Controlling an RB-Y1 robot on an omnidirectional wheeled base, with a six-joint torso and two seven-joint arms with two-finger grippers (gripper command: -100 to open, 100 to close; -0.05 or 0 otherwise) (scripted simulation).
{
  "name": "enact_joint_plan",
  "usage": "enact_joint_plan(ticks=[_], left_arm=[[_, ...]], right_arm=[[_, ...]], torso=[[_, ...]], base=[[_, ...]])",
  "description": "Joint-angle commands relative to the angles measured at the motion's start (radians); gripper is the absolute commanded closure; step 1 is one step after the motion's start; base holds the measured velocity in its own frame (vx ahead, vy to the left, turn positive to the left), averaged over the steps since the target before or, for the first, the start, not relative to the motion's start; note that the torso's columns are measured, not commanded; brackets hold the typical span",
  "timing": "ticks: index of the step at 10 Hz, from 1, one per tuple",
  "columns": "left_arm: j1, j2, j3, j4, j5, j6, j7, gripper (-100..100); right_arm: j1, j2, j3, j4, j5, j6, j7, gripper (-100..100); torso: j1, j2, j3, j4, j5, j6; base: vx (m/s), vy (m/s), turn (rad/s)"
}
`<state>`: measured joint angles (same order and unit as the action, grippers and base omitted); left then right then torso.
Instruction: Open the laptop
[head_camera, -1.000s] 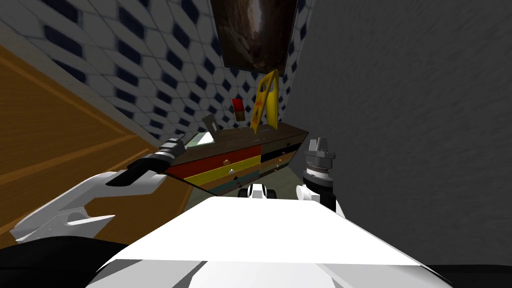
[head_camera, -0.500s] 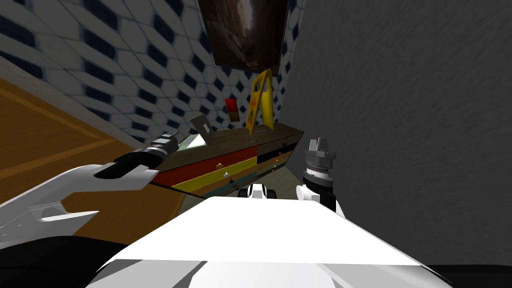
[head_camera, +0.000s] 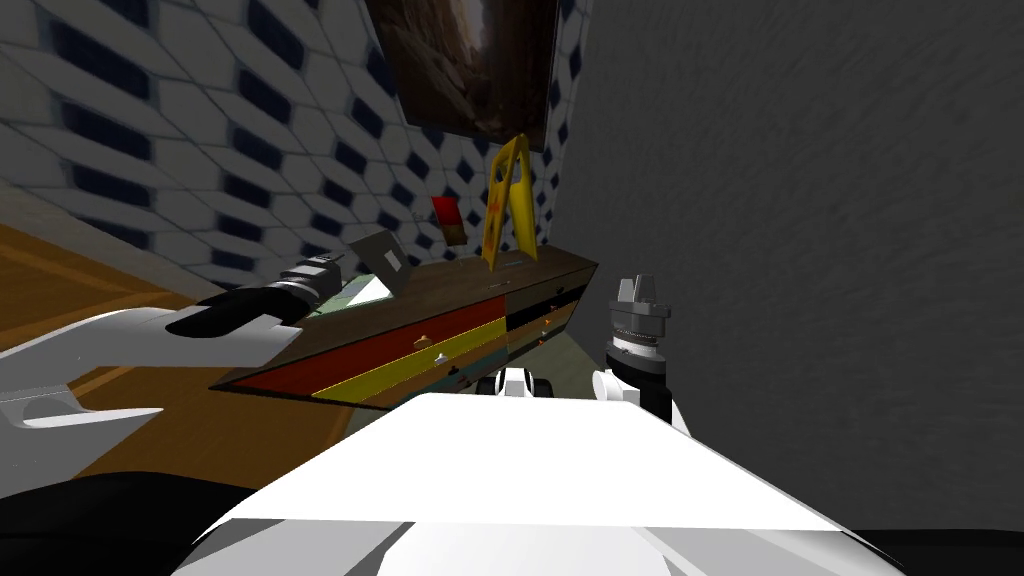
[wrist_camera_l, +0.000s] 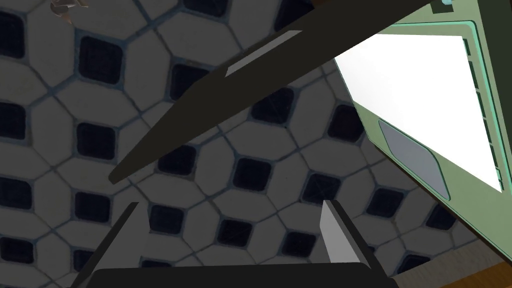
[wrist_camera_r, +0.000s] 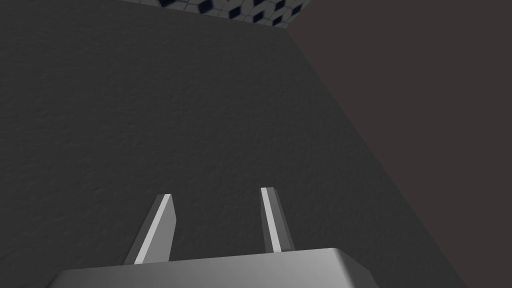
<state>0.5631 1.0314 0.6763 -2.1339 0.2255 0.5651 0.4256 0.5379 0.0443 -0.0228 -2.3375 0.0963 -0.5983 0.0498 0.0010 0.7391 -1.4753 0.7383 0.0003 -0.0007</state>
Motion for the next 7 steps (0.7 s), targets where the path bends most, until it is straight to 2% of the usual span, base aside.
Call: enact_joint_plan(ticks=[1,4,5,6,7], left_arm=[[0.0,0.052,0.027,0.0,0.01,0.06,0.015,-100],[0.001,0.105,0.054,0.003,0.019,0.111,0.03,-100],[-0.003,0.094,0.045,0.005,0.016,0.097,0.027,-100],[-0.001,0.11,0.056,0.0,0.025,0.117,0.033,-100],[-0.001,0.104,0.052,0.004,0.022,0.107,0.03,-100]], right_arm=[[0.0,0.0,0.0,0.0,0.0,0.0,0.0,0],[0.0,0.0,0.0,0.0,0.0,0.0,0.0,0],[0.0,0.0,0.0,0.0,0.0,0.0,0.0,0],[0.0,0.0,0.0,0.0,0.0,0.0,0.0,0],[0.0,0.0,0.0,0.0,0.0,0.0,0.0,0]], torso=[[0.0,0.001,0.001,0.0,0.0,0.001],[-0.001,-0.001,-0.001,0.0,0.0,0.0],[-0.001,-0.001,-0.001,0.0,0.0,0.001],[0.0,0.0,0.0,0.0,0.0,0.0],[0.003,-0.003,-0.001,-0.001,0.001,0.001]], base=[[0.04,-0.04,-0.1],[0.041,-0.035,-0.067],[0.016,-0.018,-0.017],[0.071,0.049,-0.016],[0.045,0.034,-0.009]])
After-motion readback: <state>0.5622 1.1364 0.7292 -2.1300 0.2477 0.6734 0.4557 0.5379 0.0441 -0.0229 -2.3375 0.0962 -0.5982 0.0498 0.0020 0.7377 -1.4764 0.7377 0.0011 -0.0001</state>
